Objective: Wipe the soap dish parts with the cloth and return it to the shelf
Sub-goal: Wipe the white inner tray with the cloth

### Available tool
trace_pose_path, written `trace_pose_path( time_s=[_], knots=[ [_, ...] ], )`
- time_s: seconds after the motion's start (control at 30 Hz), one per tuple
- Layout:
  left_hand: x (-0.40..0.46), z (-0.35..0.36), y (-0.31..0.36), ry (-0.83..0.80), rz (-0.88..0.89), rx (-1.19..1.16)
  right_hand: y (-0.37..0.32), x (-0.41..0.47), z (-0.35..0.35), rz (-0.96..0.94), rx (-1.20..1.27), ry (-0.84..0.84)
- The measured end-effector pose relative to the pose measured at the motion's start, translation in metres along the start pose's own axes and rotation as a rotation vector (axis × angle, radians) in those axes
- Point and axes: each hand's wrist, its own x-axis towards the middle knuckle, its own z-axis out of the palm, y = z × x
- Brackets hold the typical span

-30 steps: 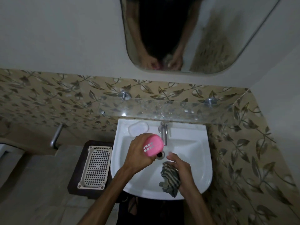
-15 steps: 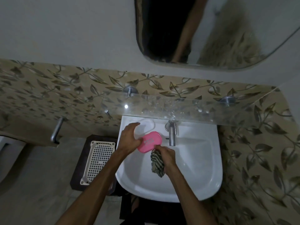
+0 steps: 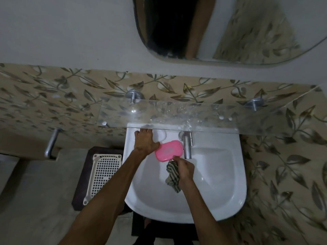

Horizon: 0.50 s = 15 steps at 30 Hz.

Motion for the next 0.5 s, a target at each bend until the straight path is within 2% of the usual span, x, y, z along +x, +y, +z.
trace_pose_path(
  time_s=[0.13,0.27,0.4,0.5],
  knots=[
    [0.000,-0.005,-0.009,0.082,-0.006,-0.010,-0.004,0.003,0.008,0.033,0.033,-0.015],
    [-0.030,-0.013,-0.025,0.273,-0.116,-0.186,-0.013,0.001,0.022,0.065,0.065,-0.046],
    [-0.083,-0.008,-0.039,0.400,-0.269,-0.459,-0.019,-0.006,0.047,0.085,0.079,-0.095],
    [-0.117,0.002,-0.046,0.348,-0.411,-0.873,-0.027,-0.011,0.067,0.051,0.053,-0.098]
  ],
)
